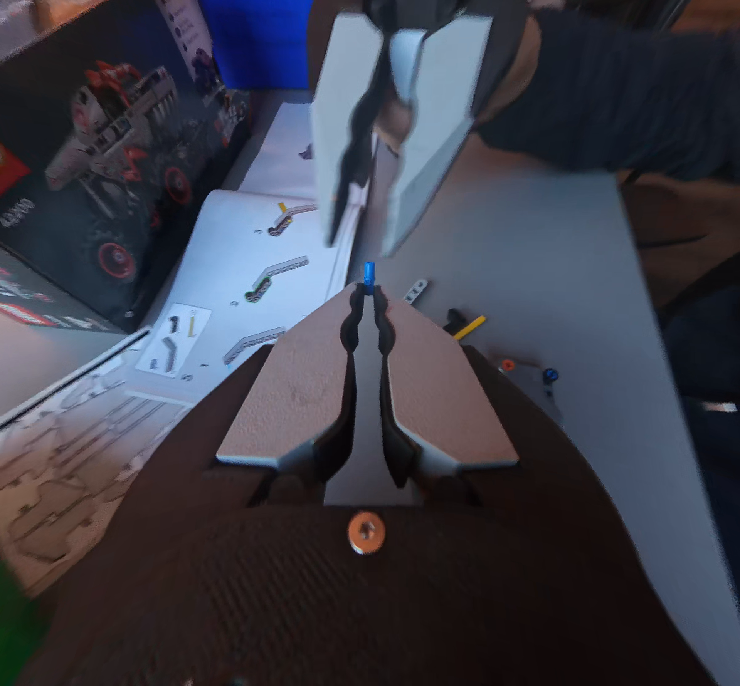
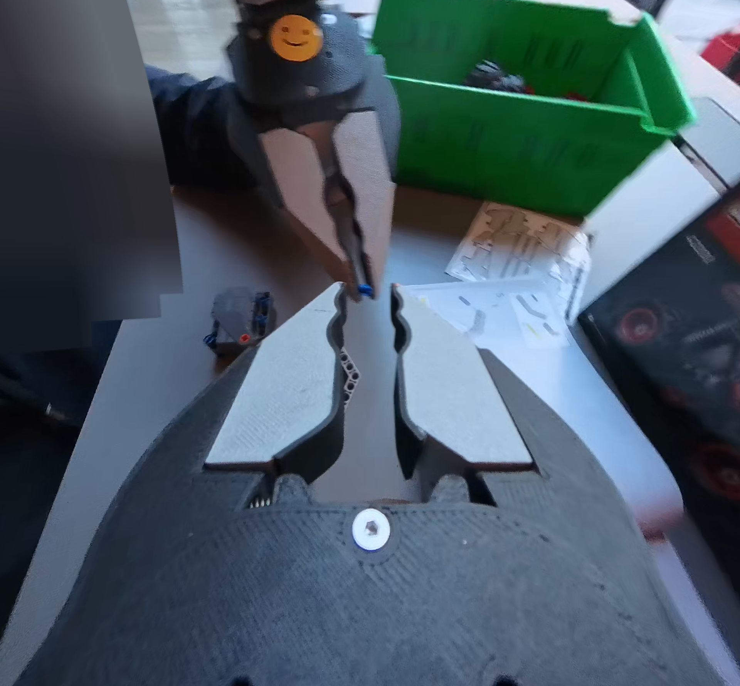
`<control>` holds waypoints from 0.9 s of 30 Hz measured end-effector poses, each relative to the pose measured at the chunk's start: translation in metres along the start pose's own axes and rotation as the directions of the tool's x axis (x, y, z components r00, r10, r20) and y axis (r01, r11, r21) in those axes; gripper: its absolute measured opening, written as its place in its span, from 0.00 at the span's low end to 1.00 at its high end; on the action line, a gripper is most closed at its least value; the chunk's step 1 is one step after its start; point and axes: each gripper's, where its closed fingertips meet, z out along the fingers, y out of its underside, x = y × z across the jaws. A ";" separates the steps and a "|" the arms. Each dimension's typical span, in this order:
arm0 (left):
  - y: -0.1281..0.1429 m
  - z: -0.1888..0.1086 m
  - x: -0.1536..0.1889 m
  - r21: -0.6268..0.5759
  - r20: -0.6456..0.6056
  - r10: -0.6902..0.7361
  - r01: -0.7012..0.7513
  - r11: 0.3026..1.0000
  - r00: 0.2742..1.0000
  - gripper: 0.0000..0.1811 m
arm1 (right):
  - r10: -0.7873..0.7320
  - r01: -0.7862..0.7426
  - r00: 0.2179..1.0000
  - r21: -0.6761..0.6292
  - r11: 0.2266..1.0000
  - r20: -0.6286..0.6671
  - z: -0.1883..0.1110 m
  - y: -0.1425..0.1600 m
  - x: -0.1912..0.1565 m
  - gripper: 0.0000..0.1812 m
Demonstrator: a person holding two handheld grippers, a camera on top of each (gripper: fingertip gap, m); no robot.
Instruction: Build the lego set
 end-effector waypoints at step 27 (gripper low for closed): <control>-0.007 -0.006 -0.001 0.064 -0.082 -0.132 0.138 0.988 0.988 0.01 | 0.119 -0.133 0.985 0.108 0.985 0.124 0.001 -0.011 -0.006 0.00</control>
